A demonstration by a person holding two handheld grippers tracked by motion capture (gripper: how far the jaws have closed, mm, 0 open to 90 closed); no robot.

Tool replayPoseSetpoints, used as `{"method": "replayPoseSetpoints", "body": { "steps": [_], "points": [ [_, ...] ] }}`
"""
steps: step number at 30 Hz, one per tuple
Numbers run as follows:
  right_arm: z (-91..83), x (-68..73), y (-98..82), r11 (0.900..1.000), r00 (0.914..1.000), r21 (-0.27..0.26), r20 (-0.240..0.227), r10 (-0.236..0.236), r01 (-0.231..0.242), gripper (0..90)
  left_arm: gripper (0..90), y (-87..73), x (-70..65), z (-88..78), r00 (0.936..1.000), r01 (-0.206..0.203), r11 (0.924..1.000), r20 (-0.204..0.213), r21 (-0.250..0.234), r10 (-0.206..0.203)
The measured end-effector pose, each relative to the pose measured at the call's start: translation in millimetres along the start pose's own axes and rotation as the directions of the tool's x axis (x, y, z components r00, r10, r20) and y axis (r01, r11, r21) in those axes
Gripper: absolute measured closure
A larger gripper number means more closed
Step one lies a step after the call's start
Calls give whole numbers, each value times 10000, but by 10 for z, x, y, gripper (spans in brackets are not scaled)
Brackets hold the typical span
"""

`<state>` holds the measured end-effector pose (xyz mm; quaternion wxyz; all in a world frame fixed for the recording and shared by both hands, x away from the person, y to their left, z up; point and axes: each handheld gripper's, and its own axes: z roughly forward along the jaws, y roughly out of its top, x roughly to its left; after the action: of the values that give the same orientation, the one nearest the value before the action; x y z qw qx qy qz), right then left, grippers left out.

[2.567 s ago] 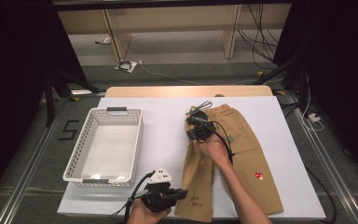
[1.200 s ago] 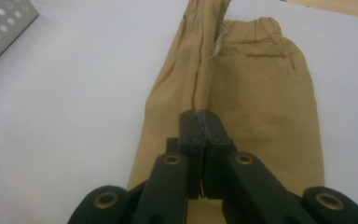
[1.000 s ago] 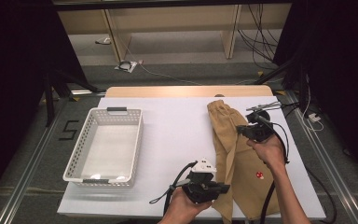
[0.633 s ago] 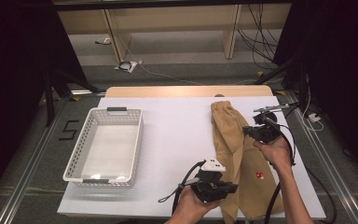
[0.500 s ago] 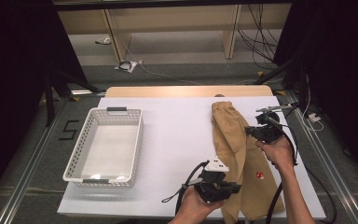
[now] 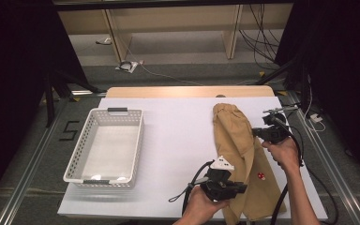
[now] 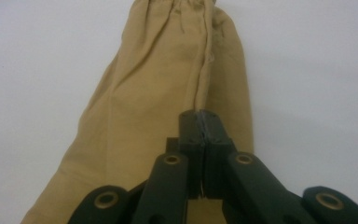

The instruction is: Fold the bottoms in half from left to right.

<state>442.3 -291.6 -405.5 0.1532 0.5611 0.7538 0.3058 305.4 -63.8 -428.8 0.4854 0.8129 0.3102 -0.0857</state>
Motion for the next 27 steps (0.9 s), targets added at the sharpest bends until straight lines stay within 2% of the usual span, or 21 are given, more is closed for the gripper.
{"method": "replayPoseSetpoints", "body": {
  "steps": [5,11,16,19,24,27],
  "points": [
    [14,-49,-9,9999,9998,-9,126,155,-155,895,808,-29,35,-6,9997,-48,10000,222,-39,49],
    [45,-111,-39,9996,9995,157,197,228,-231,895,694,-58,159,-155,9998,-64,9999,202,-155,68],
    [51,-116,-40,9996,9995,152,210,238,-241,894,649,-59,316,-309,9996,260,9989,-85,-385,-263],
    [55,-124,-40,9996,9995,138,210,231,-234,894,558,-67,404,-380,9975,457,9982,-512,-400,-478],
    [80,-185,-60,9993,9989,191,343,308,-315,893,446,-108,571,-445,9883,849,9944,-1215,-622,-919],
    [91,-215,-76,9991,9984,144,412,392,-398,892,404,-136,640,-476,9834,903,9941,-1526,-603,-985]
  ]
}}
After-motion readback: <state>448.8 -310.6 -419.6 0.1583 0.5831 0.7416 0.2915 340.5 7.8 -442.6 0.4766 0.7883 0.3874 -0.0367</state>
